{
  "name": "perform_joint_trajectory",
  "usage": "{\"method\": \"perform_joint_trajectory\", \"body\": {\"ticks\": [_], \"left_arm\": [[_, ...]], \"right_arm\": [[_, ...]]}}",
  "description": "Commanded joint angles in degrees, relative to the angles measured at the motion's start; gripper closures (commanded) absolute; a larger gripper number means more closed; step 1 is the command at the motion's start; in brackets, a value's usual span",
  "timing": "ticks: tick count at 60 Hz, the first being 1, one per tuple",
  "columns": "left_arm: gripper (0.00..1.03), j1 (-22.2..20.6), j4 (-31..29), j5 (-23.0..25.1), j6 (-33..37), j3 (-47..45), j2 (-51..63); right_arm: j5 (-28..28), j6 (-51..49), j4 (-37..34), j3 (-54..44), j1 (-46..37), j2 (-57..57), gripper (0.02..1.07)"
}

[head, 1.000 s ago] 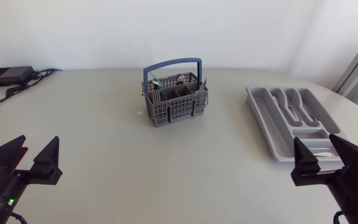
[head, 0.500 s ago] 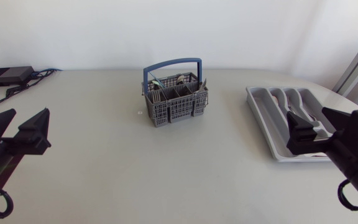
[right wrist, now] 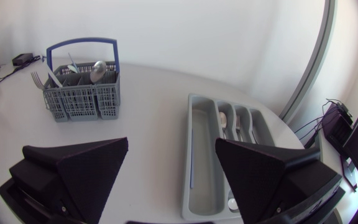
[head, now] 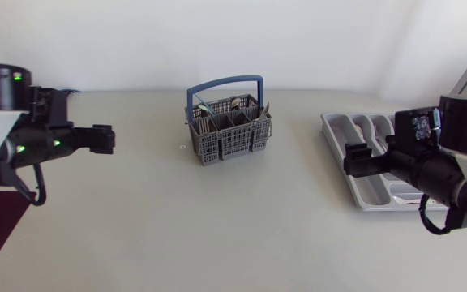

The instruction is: Sort the cutlery from the basket into the organizer compartments.

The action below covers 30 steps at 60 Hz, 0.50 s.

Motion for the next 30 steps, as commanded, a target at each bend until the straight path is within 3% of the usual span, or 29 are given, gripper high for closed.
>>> {"method": "perform_joint_trajectory", "body": {"ticks": [1,4,11,16,30], "left_arm": [[0.10,-2.72,-2.02,-0.52,7.25,6.20,6.74],[0.10,-3.69,-2.02,-0.52,11.38,8.22,9.38],[0.10,-4.92,-3.69,0.53,11.82,14.20,17.29],[0.10,-4.83,-4.13,5.10,11.64,19.39,23.26],[0.14,-6.50,-3.08,10.38,11.20,28.17,32.14]], "right_arm": [[0.38,0.48,-2.51,2.62,1.12,2.62,0.06],[-0.67,-1.46,-3.04,2.88,1.38,2.89,0.06],[-2.43,-5.68,-5.32,3.76,1.82,2.97,0.06],[-3.40,-7.70,-7.26,5.26,2.70,4.29,0.06],[-14.74,-8.93,-8.93,8.33,-0.20,8.25,0.06]]}}
